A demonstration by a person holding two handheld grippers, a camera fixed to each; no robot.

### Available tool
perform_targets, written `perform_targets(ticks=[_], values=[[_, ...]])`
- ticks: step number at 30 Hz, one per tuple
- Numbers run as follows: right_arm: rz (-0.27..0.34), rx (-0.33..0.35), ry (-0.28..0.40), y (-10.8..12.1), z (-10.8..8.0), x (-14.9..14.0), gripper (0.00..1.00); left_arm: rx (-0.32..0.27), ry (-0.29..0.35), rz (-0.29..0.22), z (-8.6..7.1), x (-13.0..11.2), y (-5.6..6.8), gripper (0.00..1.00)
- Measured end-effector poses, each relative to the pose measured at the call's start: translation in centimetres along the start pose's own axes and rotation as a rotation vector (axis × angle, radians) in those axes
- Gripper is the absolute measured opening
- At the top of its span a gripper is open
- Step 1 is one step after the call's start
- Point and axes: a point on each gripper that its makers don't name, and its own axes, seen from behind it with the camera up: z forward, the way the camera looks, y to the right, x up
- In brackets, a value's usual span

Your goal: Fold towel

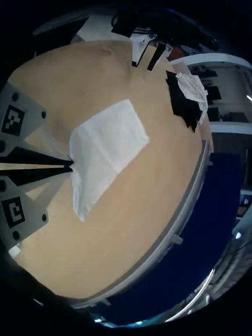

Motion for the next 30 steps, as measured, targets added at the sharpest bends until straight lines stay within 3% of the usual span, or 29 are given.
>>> perform_targets(ticks=[8,14,17,23,26,30], values=[[-0.168,0.047,0.02,-3.2,1.0,6.7,0.03,0.013,0.031,-0.022,-2.1,0.0,-0.9,0.93],[-0.239,0.108,0.003,-6.9,4.2,8.7,0.03,0.024,0.051,-0.038,-3.2,-0.2,-1.8,0.93],[-0.241,0.145,-0.007,-9.1,6.4,8.9,0.03,0.023,0.055,-0.056,-3.4,-0.4,-2.2,0.93],[-0.188,0.204,-0.026,-13.1,11.1,8.3,0.03,0.021,0.057,-0.082,-3.8,-1.2,-2.5,0.93],[-0.165,0.214,-0.047,-14.1,12.5,7.5,0.04,0.019,0.057,-0.084,-3.9,-1.5,-2.6,0.93],[-0.145,0.211,-0.051,-14.3,13.0,7.1,0.07,0.013,0.058,-0.087,-3.9,-1.6,-2.6,0.93]])
